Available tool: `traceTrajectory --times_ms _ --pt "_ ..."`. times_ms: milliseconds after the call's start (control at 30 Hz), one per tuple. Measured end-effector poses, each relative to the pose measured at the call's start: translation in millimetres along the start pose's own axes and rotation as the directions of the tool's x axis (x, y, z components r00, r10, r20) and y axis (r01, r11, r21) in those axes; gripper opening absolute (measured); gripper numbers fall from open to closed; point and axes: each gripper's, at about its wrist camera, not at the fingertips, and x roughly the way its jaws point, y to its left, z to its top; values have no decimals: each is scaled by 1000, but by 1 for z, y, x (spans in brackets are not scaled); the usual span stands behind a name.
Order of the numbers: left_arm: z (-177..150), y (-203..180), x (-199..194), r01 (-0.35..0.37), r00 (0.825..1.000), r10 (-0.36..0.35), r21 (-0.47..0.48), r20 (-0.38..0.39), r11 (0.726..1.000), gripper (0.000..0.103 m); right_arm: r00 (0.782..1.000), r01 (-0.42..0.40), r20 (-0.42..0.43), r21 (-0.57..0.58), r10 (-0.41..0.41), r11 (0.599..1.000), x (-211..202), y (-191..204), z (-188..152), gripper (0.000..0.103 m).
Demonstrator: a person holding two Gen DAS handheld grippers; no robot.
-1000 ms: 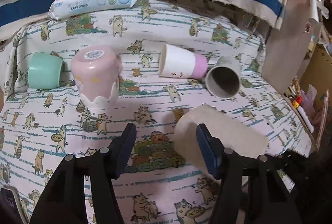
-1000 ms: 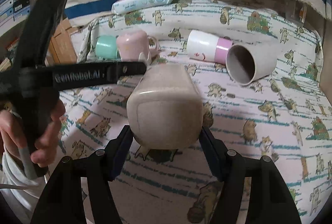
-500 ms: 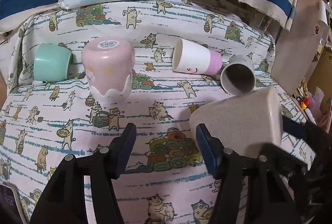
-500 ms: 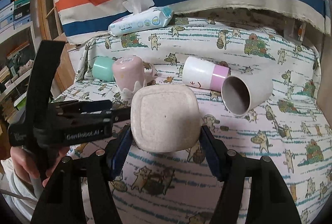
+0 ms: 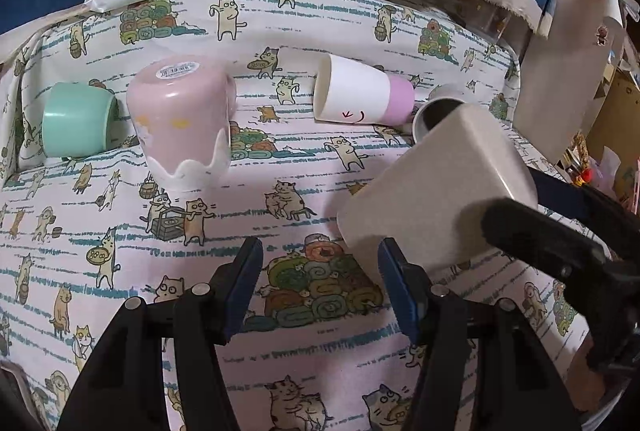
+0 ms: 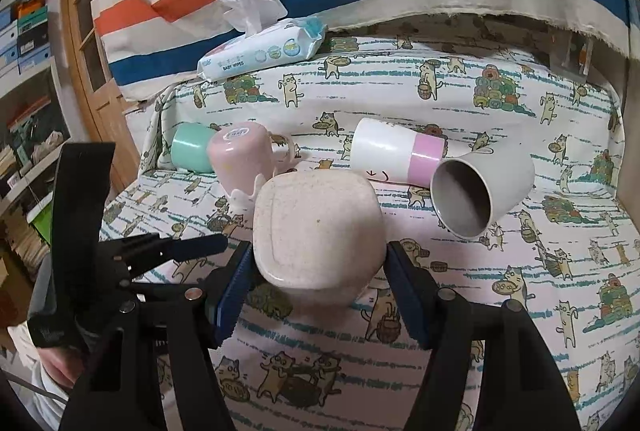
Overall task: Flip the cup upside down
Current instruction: 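Lift the beige cup with the right gripper, turning its opening downward, and lower it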
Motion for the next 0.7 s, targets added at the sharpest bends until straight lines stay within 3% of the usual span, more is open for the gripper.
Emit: traceTrajectory --times_ms 300,700 --pt "1 1 4 -13 1000 13 11 -6 1000 58 999 -32 -4 21 32 999 10 3 9 67" --pt "0 -2 -2 -33 999 33 28 8 999 58 999 15 32 6 -15 1000 2 3 11 67"
